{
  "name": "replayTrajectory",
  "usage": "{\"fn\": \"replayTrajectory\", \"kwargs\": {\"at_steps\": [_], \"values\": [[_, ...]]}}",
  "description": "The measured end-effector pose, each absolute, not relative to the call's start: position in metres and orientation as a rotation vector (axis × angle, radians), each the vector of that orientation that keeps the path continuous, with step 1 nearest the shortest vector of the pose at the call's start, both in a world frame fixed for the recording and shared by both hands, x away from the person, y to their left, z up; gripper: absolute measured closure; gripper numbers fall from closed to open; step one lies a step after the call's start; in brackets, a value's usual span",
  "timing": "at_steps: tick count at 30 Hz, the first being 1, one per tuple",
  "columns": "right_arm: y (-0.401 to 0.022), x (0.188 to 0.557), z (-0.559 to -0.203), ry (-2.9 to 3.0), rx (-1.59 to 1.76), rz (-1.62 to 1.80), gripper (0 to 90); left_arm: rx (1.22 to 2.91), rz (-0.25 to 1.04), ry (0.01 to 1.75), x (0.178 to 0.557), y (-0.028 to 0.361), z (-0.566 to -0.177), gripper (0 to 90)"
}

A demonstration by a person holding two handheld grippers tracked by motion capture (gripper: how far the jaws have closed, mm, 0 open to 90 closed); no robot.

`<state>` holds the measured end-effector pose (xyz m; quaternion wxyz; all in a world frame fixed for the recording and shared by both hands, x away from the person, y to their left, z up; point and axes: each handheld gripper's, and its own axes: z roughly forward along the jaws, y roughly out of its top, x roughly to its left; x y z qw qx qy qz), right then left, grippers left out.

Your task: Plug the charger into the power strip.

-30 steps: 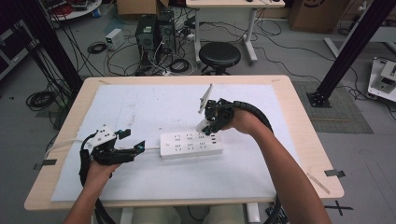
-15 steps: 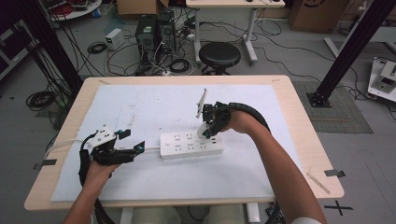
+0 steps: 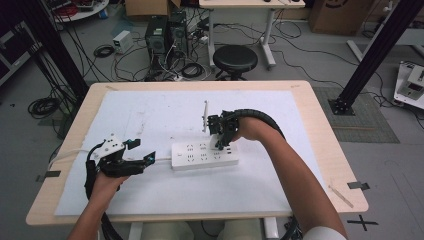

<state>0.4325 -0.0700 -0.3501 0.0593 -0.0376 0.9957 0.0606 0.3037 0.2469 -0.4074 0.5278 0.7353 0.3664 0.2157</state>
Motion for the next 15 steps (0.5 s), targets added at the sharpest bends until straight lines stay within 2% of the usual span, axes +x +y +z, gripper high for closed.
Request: {"fn": "replayTrajectory", "kwargs": {"at_steps": [15], "values": [[-0.0591,0.4289,-0.3495,3.002,-0.096,0.091,63.7,1.748,0.507,0.872,0.3020,0.2441,-0.4072,22.5]]}}
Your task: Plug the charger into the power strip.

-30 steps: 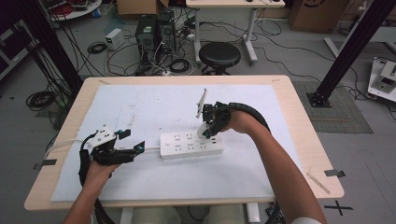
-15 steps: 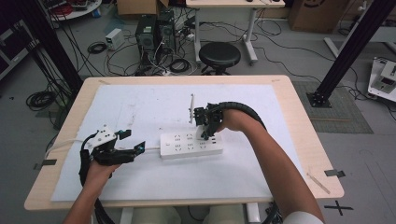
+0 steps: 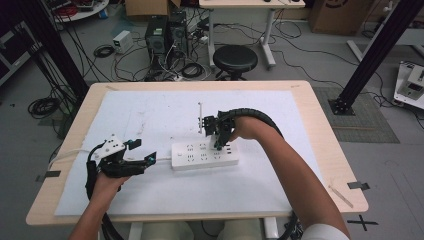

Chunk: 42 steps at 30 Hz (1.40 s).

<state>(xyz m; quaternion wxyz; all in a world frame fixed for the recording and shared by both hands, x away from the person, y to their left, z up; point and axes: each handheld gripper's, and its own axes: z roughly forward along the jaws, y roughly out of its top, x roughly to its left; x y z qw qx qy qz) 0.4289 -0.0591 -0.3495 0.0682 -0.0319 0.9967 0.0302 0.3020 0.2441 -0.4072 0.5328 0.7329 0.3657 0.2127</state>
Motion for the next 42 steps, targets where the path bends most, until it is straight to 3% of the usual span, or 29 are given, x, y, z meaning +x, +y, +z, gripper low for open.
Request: {"fn": "replayTrajectory", "kwargs": {"at_steps": [42], "values": [[-0.046,0.437,-0.362,3.046,-0.104,0.020,63.6,1.743,0.511,0.877,0.303,0.246,-0.408,22.5]]}}
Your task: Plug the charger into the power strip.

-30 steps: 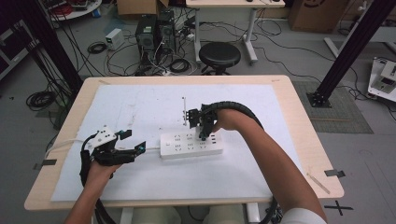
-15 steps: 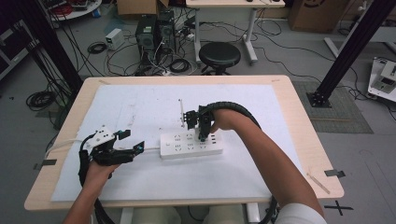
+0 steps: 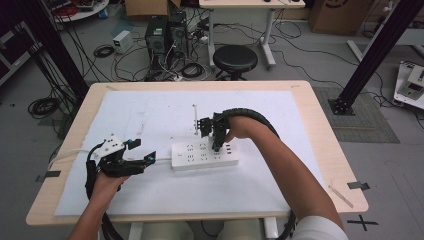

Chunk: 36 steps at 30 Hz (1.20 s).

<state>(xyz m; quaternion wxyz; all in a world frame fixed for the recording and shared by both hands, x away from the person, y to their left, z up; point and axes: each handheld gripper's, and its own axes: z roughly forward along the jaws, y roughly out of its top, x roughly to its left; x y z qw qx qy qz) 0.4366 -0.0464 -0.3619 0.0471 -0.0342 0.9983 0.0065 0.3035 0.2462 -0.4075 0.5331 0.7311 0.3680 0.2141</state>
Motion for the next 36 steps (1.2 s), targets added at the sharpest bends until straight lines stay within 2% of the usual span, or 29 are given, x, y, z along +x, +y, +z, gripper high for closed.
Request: {"fn": "replayTrajectory", "kwargs": {"at_steps": [4,5,6,9,15,23,36], "values": [[-0.056,0.437,-0.363,3.045,-0.081,0.139,62.1,1.746,0.505,0.880,0.303,0.247,-0.409,22.5],[-0.059,0.437,-0.362,3.050,-0.045,0.180,58.9,1.747,0.505,0.881,0.302,0.247,-0.409,22.5],[-0.064,0.439,-0.361,3.047,0.029,0.259,51.2,1.747,0.506,0.881,0.302,0.247,-0.409,22.5],[-0.081,0.439,-0.354,3.027,0.207,0.447,40.0,1.747,0.510,0.881,0.302,0.248,-0.409,22.5],[-0.120,0.431,-0.349,2.942,0.494,0.671,24.1,1.736,0.513,0.886,0.301,0.248,-0.408,22.5],[-0.172,0.406,-0.345,2.766,0.762,0.967,21.3,1.729,0.513,0.879,0.300,0.246,-0.407,22.5],[-0.224,0.364,-0.349,2.519,0.939,1.069,21.3,1.725,0.517,0.863,0.296,0.244,-0.405,22.4]]}}
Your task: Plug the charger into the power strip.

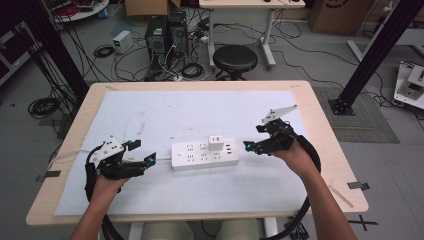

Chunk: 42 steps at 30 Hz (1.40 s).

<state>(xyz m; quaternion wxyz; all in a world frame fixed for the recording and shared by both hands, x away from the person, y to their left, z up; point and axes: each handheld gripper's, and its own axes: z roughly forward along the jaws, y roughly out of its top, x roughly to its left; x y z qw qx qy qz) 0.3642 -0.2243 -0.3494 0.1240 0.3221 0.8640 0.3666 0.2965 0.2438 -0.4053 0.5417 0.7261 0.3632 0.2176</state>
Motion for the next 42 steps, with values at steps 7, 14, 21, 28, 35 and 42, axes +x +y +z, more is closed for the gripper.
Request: {"fn": "replayTrajectory", "kwargs": {"at_steps": [7,14,21,28,35,42], "values": [[-0.249,0.338,-0.357,2.405,1.008,1.100,21.3,1.730,0.518,0.860,0.296,0.242,-0.405,22.4],[-0.267,0.322,-0.364,2.319,1.068,1.129,21.3,1.731,0.522,0.852,0.295,0.241,-0.403,22.4],[-0.276,0.312,-0.366,2.264,1.090,1.138,21.3,1.726,0.524,0.850,0.294,0.241,-0.402,22.4],[-0.280,0.307,-0.372,2.242,1.120,1.143,21.3,1.731,0.525,0.849,0.291,0.242,-0.403,22.4],[-0.282,0.304,-0.374,2.236,1.136,1.144,21.3,1.733,0.525,0.844,0.290,0.243,-0.402,22.5],[-0.286,0.300,-0.375,2.217,1.147,1.147,21.1,1.728,0.525,0.862,0.289,0.245,-0.405,22.4]]}}
